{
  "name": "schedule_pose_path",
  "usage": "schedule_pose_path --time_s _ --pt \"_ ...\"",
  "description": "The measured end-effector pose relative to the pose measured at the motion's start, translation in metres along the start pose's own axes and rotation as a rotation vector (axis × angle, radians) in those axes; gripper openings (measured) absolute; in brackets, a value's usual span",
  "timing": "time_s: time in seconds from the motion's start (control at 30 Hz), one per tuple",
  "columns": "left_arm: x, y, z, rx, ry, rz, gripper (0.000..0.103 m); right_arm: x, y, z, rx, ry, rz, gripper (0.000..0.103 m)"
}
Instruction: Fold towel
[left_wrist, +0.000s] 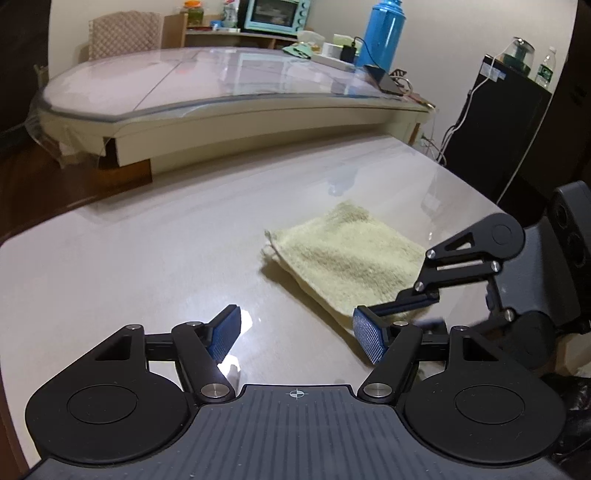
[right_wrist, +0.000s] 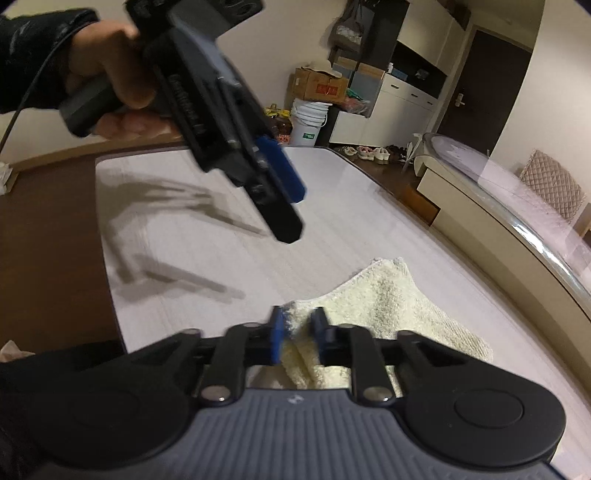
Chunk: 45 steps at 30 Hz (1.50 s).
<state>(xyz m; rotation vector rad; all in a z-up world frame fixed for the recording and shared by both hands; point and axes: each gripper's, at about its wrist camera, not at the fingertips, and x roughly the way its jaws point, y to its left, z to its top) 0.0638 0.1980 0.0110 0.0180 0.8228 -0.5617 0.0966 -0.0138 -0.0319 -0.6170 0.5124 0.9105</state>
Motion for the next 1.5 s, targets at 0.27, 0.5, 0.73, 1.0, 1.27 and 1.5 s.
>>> schedule_pose_path --time_s 0.27,0.5,0.73,1.0,1.27,1.5 --pt "0.003 0.000 -0.009 -0.031 -0.004 -0.005 0.074 0.003 0.019 -0.007 -0.088 0.038 -0.006 0.019" --pt "0.009 -0.009 0.000 -0.056 -0.041 0.013 0.076 -0.037 -0.012 -0.018 0.105 -0.018 -0.037 0.024" --pt "0.045 -0.044 0.011 0.079 0.005 0.056 0.076 -0.051 -0.061 -0.062 0.258 0.040 -0.206 0.024" --pt "0.058 -0.057 -0.006 0.112 0.067 0.088 0.075 -0.046 -0.064 -0.085 0.260 0.035 -0.191 0.027" --pt "0.057 -0.054 -0.009 0.091 0.057 0.096 0.078 -0.049 -0.091 -0.073 0.299 -0.043 -0.167 0.026" --pt "0.056 -0.055 -0.010 0.081 0.046 0.101 0.078 -0.024 -0.071 -0.046 0.182 -0.074 0.011 0.026"
